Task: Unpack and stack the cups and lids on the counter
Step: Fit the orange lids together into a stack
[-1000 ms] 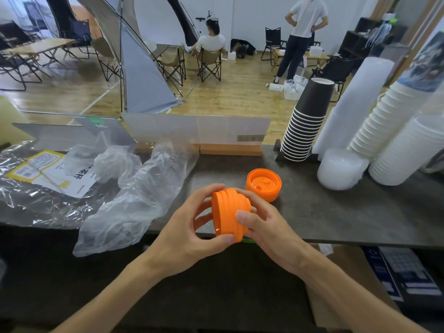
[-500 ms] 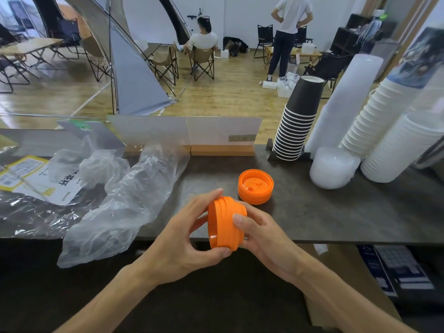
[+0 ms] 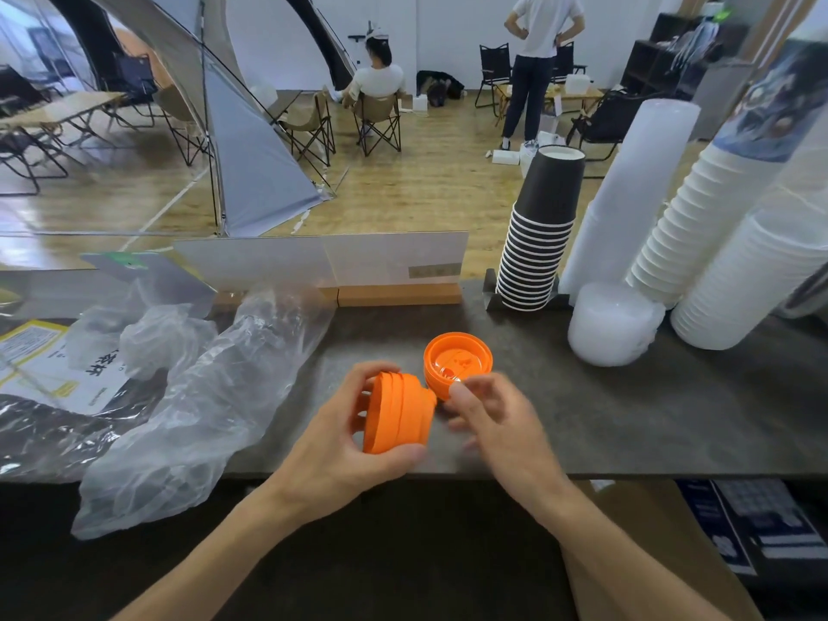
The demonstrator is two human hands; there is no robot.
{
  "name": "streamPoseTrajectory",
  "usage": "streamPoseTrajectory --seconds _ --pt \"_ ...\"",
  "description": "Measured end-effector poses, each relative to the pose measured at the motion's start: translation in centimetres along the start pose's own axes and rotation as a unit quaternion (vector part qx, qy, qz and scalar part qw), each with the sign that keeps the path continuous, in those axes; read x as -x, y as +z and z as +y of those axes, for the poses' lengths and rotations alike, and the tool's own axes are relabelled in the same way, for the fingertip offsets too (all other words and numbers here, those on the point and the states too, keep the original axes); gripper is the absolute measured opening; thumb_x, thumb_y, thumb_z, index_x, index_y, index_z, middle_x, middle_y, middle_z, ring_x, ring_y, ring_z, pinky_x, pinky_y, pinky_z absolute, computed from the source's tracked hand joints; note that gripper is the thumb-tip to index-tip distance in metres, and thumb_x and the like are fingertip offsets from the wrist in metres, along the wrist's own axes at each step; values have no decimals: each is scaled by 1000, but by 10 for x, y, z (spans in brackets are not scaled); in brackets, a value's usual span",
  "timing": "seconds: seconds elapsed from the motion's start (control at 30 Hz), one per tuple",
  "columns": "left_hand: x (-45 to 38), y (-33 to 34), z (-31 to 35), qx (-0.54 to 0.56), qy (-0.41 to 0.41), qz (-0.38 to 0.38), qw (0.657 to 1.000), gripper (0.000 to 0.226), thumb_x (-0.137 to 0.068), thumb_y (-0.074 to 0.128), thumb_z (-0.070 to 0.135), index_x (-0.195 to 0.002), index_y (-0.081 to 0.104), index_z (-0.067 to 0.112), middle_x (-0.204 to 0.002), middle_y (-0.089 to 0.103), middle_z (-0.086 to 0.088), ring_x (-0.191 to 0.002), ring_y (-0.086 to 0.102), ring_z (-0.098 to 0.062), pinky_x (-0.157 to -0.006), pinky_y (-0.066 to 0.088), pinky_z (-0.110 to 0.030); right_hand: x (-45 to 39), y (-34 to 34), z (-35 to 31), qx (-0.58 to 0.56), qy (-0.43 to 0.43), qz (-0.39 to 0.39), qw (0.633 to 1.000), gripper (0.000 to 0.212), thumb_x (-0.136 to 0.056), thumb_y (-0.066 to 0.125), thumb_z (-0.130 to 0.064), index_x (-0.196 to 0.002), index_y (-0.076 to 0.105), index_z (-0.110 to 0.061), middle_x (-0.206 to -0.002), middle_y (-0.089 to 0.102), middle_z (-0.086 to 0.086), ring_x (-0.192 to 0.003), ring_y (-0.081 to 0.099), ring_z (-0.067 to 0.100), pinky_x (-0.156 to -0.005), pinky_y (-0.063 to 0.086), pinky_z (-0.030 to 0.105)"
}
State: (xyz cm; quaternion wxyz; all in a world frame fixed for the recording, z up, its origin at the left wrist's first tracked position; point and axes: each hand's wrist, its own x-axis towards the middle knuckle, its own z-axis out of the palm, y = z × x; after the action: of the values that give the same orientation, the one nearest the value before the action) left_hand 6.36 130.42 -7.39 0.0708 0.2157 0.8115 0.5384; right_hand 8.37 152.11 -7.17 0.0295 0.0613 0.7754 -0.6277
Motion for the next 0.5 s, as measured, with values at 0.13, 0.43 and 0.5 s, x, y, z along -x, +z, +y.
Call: streamPoseTrajectory --seconds 0.13,0.43,0.5 --pt "-12 1 -7 -2 -25 55 998 87 -66 84 55 -138 38 42 -134 51 12 -119 59 -15 -89 58 -34 -44 -5 39 249 -102 144 952 98 -69 84 -58 -146 31 -29 -142 35 -4 -127 40 8 -102 43 31" --pt "-23 6 -3 -62 -37 106 992 89 -62 80 65 -136 34 52 -135 43 24 -120 53 -6 -87 54 -25 -90 -11 59 188 -102 21 977 114 -65 92 -47 -152 21 -28 -147 41 -3 -134 43 14 -110 39 32" --pt "-26 4 1 -71 -27 106 992 91 -62 81 62 -139 34 48 -134 43 23 -120 54 -10 -89 57 -32 -86 -30 51 177 -99 -43 978 116 -61 95 -43 -150 22 -29 -140 46 -8 -127 48 7 -110 41 30"
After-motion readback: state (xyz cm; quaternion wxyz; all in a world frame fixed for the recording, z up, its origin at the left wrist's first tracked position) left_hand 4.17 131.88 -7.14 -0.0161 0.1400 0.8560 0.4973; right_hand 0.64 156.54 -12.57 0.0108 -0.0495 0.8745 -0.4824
